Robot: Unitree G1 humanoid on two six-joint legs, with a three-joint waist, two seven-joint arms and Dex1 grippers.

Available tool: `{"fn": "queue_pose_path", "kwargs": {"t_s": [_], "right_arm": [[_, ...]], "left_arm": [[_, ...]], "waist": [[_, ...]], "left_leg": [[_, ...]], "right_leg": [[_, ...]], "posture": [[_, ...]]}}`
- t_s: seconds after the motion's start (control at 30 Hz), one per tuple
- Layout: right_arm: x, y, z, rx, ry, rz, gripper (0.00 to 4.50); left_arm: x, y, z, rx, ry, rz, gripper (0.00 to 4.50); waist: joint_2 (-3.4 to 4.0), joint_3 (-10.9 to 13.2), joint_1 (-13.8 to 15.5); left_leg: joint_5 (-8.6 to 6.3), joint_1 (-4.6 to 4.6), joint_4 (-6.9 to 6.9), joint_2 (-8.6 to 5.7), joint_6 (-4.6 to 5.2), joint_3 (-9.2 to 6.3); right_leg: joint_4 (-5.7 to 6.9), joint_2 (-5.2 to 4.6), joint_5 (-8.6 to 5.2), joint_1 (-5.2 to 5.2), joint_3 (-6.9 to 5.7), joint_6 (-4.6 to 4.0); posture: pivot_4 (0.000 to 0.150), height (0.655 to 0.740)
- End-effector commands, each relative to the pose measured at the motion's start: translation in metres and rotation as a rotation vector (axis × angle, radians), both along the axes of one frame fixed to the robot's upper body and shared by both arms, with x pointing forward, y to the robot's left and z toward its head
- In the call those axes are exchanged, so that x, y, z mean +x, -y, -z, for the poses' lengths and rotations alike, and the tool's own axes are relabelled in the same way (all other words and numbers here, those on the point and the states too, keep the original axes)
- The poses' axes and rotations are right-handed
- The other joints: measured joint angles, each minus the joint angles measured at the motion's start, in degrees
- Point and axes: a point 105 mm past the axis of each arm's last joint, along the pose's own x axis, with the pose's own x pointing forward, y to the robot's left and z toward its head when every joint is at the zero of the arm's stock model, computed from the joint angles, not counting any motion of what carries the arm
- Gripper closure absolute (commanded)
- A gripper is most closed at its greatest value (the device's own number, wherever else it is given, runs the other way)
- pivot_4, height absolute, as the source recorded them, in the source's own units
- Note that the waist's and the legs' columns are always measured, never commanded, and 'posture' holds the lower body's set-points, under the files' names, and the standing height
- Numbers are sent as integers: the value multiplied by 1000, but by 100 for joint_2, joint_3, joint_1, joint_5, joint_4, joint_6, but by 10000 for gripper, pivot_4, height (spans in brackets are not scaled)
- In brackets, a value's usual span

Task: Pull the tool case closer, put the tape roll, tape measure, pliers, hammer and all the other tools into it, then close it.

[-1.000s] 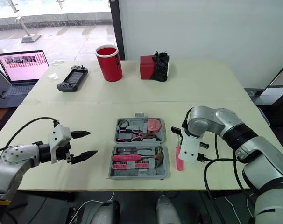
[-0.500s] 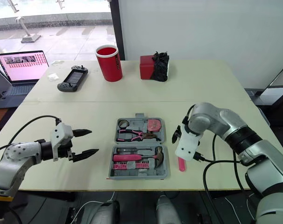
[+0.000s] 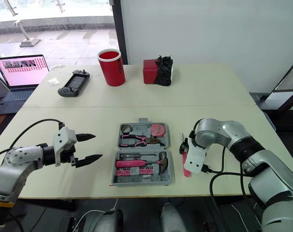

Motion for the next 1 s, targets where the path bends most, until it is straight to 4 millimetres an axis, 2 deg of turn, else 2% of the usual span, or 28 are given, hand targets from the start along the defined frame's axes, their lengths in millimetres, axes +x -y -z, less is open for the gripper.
{"fn": "queue_pose_path", "kwargs": {"t_s": [0.03, 0.13, 0.3, 0.4, 0.5, 0.57, 0.67, 0.77, 0.93, 1.0], "right_arm": [[-1, -6, 3, 0, -15, -20, 27716], [-2, -6, -3, 4, -20, -16, 41177], [-7, 5, -17, 74, -48, 115, 41164], [-5, 14, -23, 233, -87, 391, 41164], [-19, 31, -23, 353, -160, 649, 41164], [-25, 40, -23, 500, -237, 1013, 41164], [-25, 43, -24, 650, -252, 1353, 41164], [-19, 41, -22, 853, -351, 1784, 41164], [-8, 45, -10, 1016, -431, 2164, 41164], [-8, 46, -4, 994, -393, 2184, 41165]], "left_arm": [[1, 1, -6, 12, 30, 16, 0], [0, 2, -6, 12, 29, 17, 0], [-1, 2, -5, 13, 27, 16, 0], [-2, 2, -4, 13, 25, 15, 0], [-3, 3, -2, 11, 22, 18, 0], [-2, 5, -2, 9, 23, 21, 0], [-2, 7, -3, 1, 27, 28, 0], [-3, 14, -7, -40, 30, 49, 0], [-8, 25, -18, -123, 15, 90, 0], [-10, 27, -18, -119, 9, 94, 0]], "waist": [[-6, -1, -25], [-5, 0, -100], [7, 7, -74], [7, 8, -53], [8, 9, -22], [7, 8, 52], [8, 7, 67], [4, 5, 65], [-2, 4, 77], [-2, 4, 79]], "left_leg": [[0, 1, 0, 0, 0, 0], [0, 1, -1, 1, 0, -1], [0, -1, -6, 1, 0, -2], [0, -6, -4, 0, 0, -4], [0, -8, -2, -2, 0, -5], [-1, -8, -3, -2, 1, -5], [-1, -9, 1, -1, 1, -8], [-1, -9, 3, -1, 0, -9], [-1, -20, 0, -1, -1, -9], [-1, -21, -1, -1, 0, -9]], "right_leg": [[0, 0, 0, 1, 0, 0], [4, 1, 0, 1, 0, 2], [8, 0, 1, -3, 0, 7], [6, -1, 0, -2, -1, 7], [6, -2, 0, -2, -1, 6], [6, -2, -1, -3, -1, 7], [6, 1, -1, -5, 1, 5], [6, 4, -1, -9, 1, 2], [-3, 3, -1, -14, -1, 3], [-4, 3, -1, -15, -1, 4]], "posture": [[1500, 7272], [1500, 7272], [1500, 7272], [1500, 7272], [1500, 7272], [1500, 7272], [1500, 7272], [1500, 7272], [1500, 7272], [1500, 7272]]}}
